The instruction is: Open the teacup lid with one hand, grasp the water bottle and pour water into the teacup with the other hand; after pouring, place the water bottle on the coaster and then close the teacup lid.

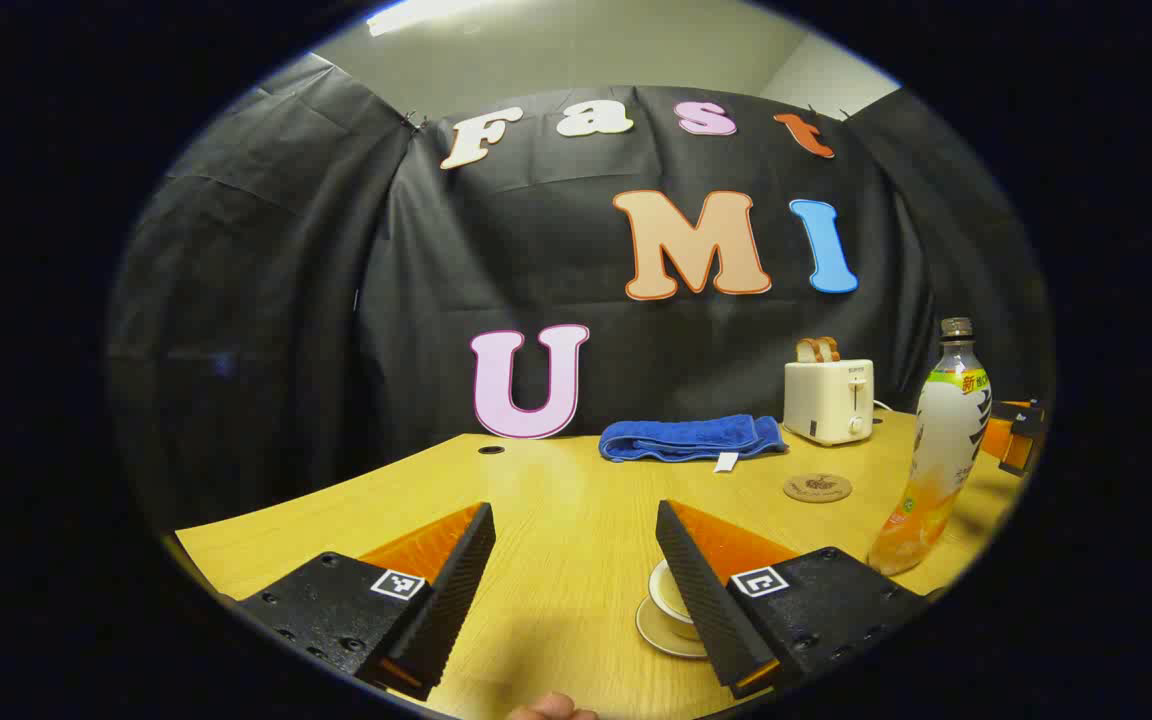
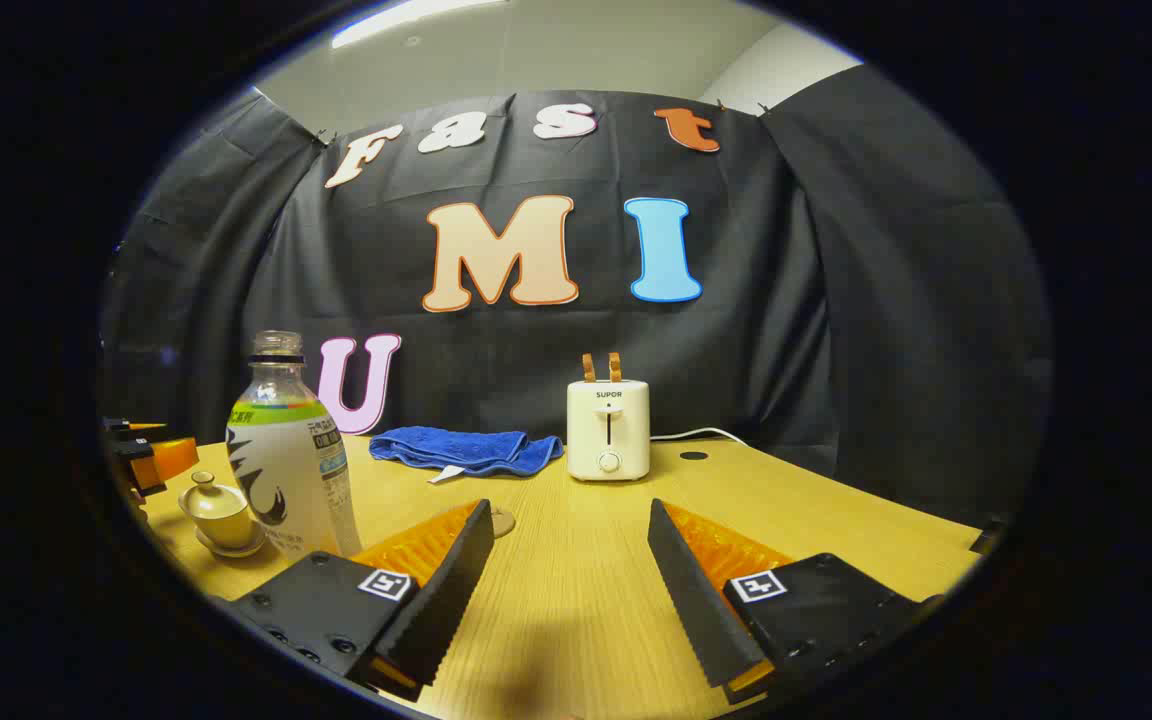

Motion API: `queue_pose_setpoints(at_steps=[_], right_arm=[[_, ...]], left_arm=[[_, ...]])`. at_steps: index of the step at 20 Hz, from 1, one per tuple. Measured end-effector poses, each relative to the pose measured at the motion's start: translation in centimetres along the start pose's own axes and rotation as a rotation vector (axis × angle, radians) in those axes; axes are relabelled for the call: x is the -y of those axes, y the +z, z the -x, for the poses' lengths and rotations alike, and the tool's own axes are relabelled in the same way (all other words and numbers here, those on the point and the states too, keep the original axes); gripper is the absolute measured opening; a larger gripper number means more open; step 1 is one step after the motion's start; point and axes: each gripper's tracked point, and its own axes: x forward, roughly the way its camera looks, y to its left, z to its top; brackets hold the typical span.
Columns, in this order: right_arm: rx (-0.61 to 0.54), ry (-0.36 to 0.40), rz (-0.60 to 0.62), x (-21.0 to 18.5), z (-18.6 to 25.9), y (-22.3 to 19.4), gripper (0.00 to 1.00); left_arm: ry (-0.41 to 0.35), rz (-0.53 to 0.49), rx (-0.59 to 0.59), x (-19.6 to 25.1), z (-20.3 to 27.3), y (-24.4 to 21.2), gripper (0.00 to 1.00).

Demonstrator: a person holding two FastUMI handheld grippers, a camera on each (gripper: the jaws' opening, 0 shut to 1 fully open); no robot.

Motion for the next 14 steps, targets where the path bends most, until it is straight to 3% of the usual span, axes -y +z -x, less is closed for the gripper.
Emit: queue_pose_setpoints(at_steps=[14], right_arm=[[0.000, 0.007, -0.001, -0.08, -0.12, -0.05, 0.96]], left_arm=[[-0.031, 0.015, 0.005, 0.56, -0.07, -0.18, 0.96]])
